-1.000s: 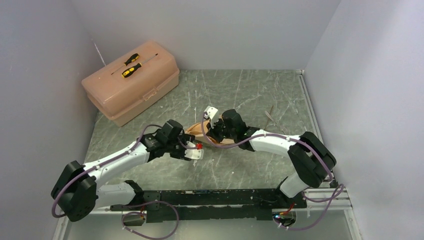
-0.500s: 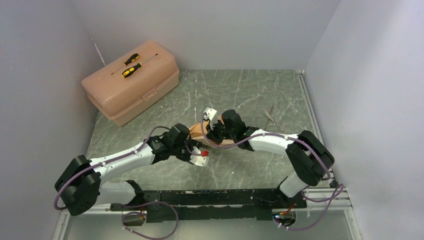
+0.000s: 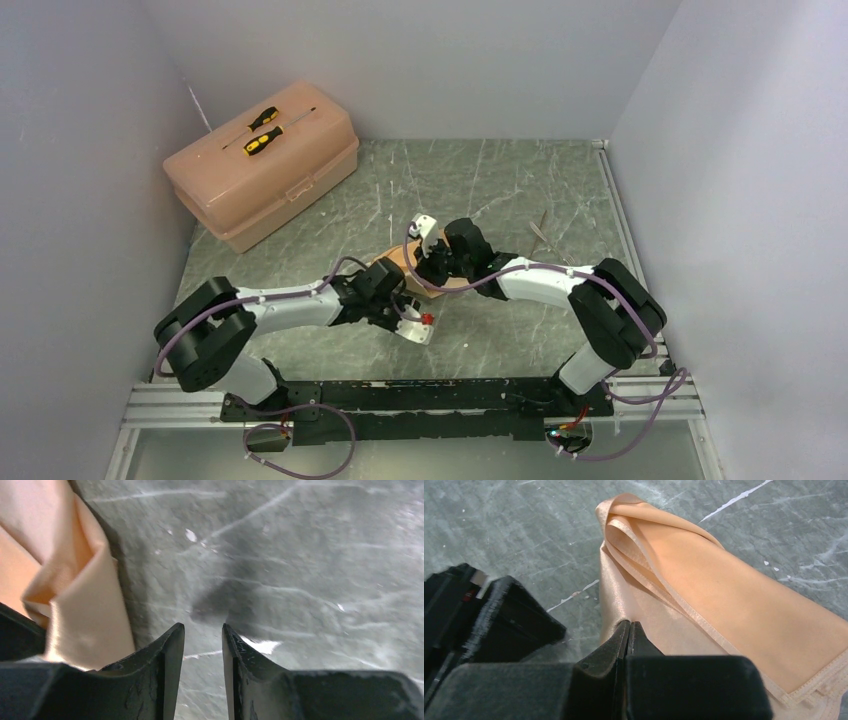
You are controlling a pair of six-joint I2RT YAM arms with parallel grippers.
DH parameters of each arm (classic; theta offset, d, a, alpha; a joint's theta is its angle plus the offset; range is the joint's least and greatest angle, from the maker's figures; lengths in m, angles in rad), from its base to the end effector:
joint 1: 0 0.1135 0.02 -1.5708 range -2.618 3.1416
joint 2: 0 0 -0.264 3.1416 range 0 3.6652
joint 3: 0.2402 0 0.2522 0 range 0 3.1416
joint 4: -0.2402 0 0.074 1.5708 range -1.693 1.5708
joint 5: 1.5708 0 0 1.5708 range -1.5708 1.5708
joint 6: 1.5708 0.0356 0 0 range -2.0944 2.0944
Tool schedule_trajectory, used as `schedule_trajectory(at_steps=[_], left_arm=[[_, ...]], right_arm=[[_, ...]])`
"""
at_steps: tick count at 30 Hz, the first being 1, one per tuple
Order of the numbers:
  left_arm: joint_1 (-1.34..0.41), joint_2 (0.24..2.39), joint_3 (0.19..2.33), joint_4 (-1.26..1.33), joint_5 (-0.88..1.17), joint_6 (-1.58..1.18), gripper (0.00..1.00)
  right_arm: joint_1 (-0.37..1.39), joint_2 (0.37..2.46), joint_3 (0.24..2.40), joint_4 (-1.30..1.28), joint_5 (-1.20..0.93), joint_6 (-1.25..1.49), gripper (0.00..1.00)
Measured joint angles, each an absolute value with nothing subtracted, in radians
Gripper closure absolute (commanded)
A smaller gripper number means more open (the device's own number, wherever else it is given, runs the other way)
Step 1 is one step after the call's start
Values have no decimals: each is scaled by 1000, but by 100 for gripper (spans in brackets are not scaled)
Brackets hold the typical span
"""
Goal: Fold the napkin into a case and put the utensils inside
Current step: Insert the napkin into the napkin holder.
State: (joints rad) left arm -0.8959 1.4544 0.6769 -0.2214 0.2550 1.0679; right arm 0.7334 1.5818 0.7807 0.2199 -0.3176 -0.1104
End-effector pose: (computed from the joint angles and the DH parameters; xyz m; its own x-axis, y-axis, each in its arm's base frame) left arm 0.1584 -0.2123 0.1554 0.4835 0.7528 -0.4467 0.8656 -0.3352 0.3720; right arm 0.2352 0.2269 0.1841 -0.3140 -0.4238 -0.8496 -0.8697 0.4873 0.0783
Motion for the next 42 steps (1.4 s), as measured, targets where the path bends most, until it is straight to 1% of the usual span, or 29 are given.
schedule_trajectory(at_steps=[1,2,5,6,9,14,17,22,24,28,34,38,42], left_arm=[[-897,1467,685,-208,250,1065,63],[-899,1484,696,-192,245,1061,64],[-899,1510,713,-156,224,1054,64],[-898,1510,713,-160,220,1052,64],[-898,1493,713,-204,214,1043,62],[-898,1383,714,-314,222,1009,62],[-898,1337,715,-345,220,981,59],[-898,1332,715,-347,219,962,50],[-898,1343,715,-336,216,965,48],[-898,1398,715,-304,208,974,47],[-898,1446,715,-258,208,1001,47],[-898,1481,716,-221,205,1015,48],[-898,1485,717,-206,204,1035,49]], right_arm=[[733,1582,781,220,-321,-109,100],[733,1582,781,220,-325,-108,97],[733,1582,781,214,-350,-102,80],[733,1582,781,210,-356,-94,76],[726,1581,781,190,-373,-70,69],[694,1549,770,164,-363,17,60],[686,1520,752,162,-326,58,61],[668,1518,746,127,-207,116,68],[641,1535,751,101,-155,146,68],[578,1557,750,41,-29,223,59],[509,1480,701,-45,89,333,46],[478,1441,671,-86,115,390,43],[432,1439,661,-112,111,430,42]])
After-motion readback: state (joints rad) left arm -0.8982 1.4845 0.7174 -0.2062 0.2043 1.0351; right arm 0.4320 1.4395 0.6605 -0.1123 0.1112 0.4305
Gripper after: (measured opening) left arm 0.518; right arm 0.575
